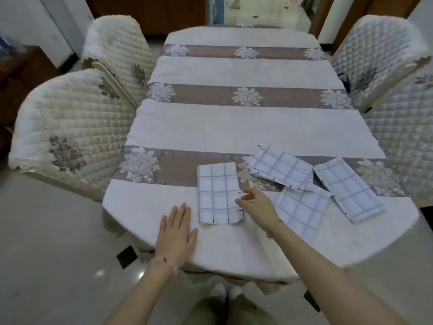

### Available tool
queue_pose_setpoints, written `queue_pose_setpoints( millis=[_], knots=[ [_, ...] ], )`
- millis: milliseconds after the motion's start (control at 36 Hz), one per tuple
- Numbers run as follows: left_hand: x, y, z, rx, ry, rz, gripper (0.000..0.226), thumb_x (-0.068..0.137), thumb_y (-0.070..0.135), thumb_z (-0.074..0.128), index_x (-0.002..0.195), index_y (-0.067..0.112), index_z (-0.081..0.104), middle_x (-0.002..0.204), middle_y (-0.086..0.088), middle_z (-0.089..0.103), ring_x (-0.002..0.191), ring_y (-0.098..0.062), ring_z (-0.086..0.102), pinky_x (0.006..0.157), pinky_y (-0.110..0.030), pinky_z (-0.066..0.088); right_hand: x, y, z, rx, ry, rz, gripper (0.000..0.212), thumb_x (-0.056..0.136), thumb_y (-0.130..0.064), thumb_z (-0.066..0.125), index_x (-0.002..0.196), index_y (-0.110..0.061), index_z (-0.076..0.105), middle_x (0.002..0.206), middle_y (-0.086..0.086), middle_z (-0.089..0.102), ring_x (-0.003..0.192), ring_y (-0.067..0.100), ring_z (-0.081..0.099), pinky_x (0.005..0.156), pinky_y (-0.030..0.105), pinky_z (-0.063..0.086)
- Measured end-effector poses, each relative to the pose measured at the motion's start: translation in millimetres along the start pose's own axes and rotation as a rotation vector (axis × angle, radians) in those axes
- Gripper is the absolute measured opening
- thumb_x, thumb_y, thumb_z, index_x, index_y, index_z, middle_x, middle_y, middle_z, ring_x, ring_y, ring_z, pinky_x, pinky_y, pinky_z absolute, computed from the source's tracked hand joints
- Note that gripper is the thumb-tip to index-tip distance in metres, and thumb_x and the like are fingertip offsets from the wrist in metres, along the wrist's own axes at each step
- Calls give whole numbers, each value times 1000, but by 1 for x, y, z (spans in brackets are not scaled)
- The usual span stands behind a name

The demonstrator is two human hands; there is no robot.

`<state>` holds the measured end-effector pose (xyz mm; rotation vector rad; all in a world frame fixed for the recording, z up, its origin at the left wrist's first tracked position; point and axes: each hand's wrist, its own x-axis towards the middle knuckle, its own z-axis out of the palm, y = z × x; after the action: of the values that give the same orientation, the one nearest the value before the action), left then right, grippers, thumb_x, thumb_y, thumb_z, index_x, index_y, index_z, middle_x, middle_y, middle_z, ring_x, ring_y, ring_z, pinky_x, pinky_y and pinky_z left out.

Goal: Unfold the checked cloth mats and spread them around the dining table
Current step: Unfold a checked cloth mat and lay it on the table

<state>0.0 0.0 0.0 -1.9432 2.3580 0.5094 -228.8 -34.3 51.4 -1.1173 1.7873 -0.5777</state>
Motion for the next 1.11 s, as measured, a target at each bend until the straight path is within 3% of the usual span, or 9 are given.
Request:
queue_pose_setpoints(
  millis=[167,306,389,556,694,750,861,1028,1111],
  knots=[
    [-1,-2,3,-22,48,-21,73,87,51,11,148,12,17,157,1,15,141,-17,0,108,-24,-21,22,-18,23,-44,72,141,40,76,-40,67,106,-15,62,101,1,67,91,22,62,71,29,43],
    [-2,-4,3,67,-4,-24,58,87,44,35,135,12,45,139,-4,52,133,-19,32,112,-31,2,26,-20,30,-92,100,157,17,73,-29,69,76,-15,60,87,7,67,80,25,63,58,26,41],
    [-2,-5,4,19,4,-27,58,87,43,36,136,13,43,140,-4,52,132,-18,29,112,-32,2,25,-17,29,-69,100,144,14,74,-23,67,71,-11,60,80,7,66,71,22,58,56,26,39],
    [0,-3,6,2,47,-19,59,87,43,35,136,13,41,140,-5,51,132,-19,30,113,-33,4,20,-10,17,206,44,91,9,80,-12,65,88,-12,62,92,7,66,86,24,63,81,39,54],
    [2,3,-13,-51,-45,-19,89,71,55,-1,149,19,20,159,2,11,148,-18,7,118,-34,0,0,-13,0,416,-8,50,19,84,0,61,97,-14,61,89,3,68,77,16,66,62,24,58],
    [4,11,-31,-179,-53,-46,87,72,56,3,144,17,31,157,0,21,145,-17,17,117,-29,11,-9,-15,-7,460,7,10,23,85,2,60,103,-12,63,91,0,69,77,13,68,59,19,57],
    [8,39,-68,-641,77,-140,37,95,31,47,130,19,50,136,6,49,114,-8,48,98,-22,36,-29,-22,-19,428,98,-148,28,84,2,58,99,-21,66,94,-8,71,79,1,68,68,18,57],
    [22,100,-110,-1221,19,-58,35,93,25,54,127,20,54,127,9,58,119,-4,52,92,-13,41,-57,-32,-24,394,133,-326,28,87,-2,59,106,-22,64,101,-13,69,91,-2,65,74,15,52],
    [26,122,-119,-1402,-53,-39,32,92,22,56,124,18,57,119,8,63,114,-7,57,97,-24,45,-66,-31,-22,371,89,-371,31,88,-3,58,110,-24,62,106,-16,67,98,0,63,81,16,50]
  ],
)
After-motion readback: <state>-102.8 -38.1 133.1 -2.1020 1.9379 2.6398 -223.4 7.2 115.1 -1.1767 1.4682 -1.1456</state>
